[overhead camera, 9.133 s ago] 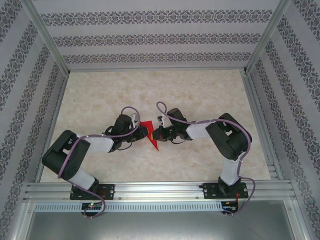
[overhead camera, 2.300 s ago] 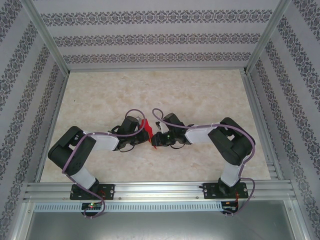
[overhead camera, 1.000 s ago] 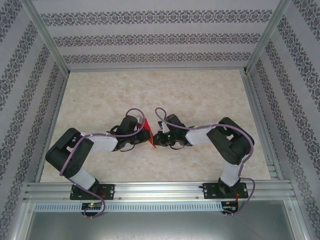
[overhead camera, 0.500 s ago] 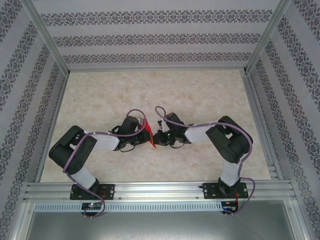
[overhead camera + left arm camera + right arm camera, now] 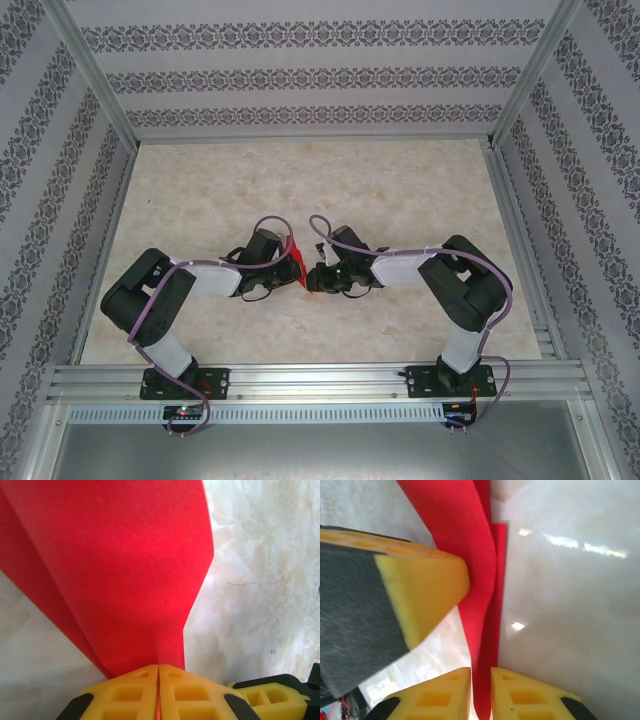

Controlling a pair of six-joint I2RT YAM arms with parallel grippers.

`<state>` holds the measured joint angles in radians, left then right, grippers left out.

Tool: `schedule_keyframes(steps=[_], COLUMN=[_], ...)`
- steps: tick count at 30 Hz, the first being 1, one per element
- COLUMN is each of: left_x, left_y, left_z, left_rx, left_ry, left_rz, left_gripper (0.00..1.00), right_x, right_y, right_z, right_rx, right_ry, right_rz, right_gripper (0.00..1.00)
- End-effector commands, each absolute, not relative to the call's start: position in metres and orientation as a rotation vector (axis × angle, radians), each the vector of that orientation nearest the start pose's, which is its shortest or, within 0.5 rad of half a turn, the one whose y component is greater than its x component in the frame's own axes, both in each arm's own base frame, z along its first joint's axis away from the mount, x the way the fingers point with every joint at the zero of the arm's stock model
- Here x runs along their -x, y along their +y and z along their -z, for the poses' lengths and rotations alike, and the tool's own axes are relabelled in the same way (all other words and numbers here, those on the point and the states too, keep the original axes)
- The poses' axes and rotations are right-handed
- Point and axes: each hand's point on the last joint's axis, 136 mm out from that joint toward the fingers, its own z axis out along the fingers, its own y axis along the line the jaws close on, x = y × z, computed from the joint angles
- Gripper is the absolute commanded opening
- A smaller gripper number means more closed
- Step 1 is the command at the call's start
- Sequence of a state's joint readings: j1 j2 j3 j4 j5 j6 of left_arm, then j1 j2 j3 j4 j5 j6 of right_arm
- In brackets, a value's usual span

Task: Fold a paper plane with a square sheet of paper (pick it up from the middle)
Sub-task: Fold the wing for the fifth time at the center of the table.

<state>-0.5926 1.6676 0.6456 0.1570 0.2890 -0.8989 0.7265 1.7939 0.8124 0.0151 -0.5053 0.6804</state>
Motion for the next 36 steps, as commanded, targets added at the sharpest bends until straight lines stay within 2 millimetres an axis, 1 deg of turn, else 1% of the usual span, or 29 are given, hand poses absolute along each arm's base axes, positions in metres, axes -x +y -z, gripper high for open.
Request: schedule_keyframes(steps=[1, 4, 6, 8, 9, 11, 14, 17, 19, 22, 24, 26, 31, 36], left_x=[-0.275, -0.275, -0.274, -0.273, -0.273, -0.273, -0.273, -0.273, -0.273, -0.273, -0.272, -0.272, -0.272, -0.272], left_y=[-0.232, -0.233, -0.233, -0.232, -0.232, -0.232, -0.232, -0.233, -0.233, -0.234, -0.233, -0.234, -0.235, -0.233], left_z=[0.012, 0.011, 0.011, 0.011, 0.011, 0.011, 0.010, 0.008, 0.007, 0.007, 0.007, 0.007, 0.007, 0.007], left_rx=[0.332, 0.326, 0.325, 0.324, 0.323, 0.322, 0.320, 0.315, 0.312, 0.312, 0.312, 0.313, 0.310, 0.312], left_ry=[2.740, 2.737, 2.739, 2.739, 2.737, 2.736, 2.728, 2.721, 2.718, 2.717, 2.716, 2.717, 2.717, 2.716], left_rz=[0.771, 0.776, 0.775, 0.775, 0.777, 0.778, 0.790, 0.796, 0.803, 0.808, 0.809, 0.810, 0.815, 0.808], left_gripper=[0.09, 0.09, 0.09, 0.09, 0.09, 0.09, 0.10, 0.09, 0.10, 0.10, 0.09, 0.10, 0.09, 0.09], right_x=[-0.227, -0.225, -0.224, -0.224, -0.226, -0.232, -0.242, -0.244, -0.241, -0.236, -0.234, -0.233, -0.234, -0.224], right_y=[0.313, 0.314, 0.312, 0.313, 0.314, 0.317, 0.317, 0.319, 0.325, 0.337, 0.343, 0.347, 0.344, 0.330], right_z=[-0.005, 0.000, 0.003, 0.000, -0.005, -0.024, -0.049, -0.059, -0.058, -0.054, -0.049, -0.042, -0.028, -0.008], right_rx=[0.309, 0.297, 0.290, 0.293, 0.297, 0.306, 0.309, 0.340, 0.376, 0.422, 0.438, 0.445, 0.423, 0.388], right_ry=[2.829, 2.850, 2.870, 2.866, 2.853, 2.793, 2.710, 2.679, 2.689, 2.699, 2.719, 2.734, 2.771, 2.834], right_rz=[-1.048, -1.040, -1.025, -1.028, -1.035, -1.059, -1.053, -1.063, -1.094, -1.137, -1.148, -1.154, -1.122, -1.097], right_gripper=[0.13, 0.09, 0.09, 0.10, 0.12, 0.20, 0.22, 0.22, 0.18, 0.14, 0.11, 0.11, 0.09, 0.09])
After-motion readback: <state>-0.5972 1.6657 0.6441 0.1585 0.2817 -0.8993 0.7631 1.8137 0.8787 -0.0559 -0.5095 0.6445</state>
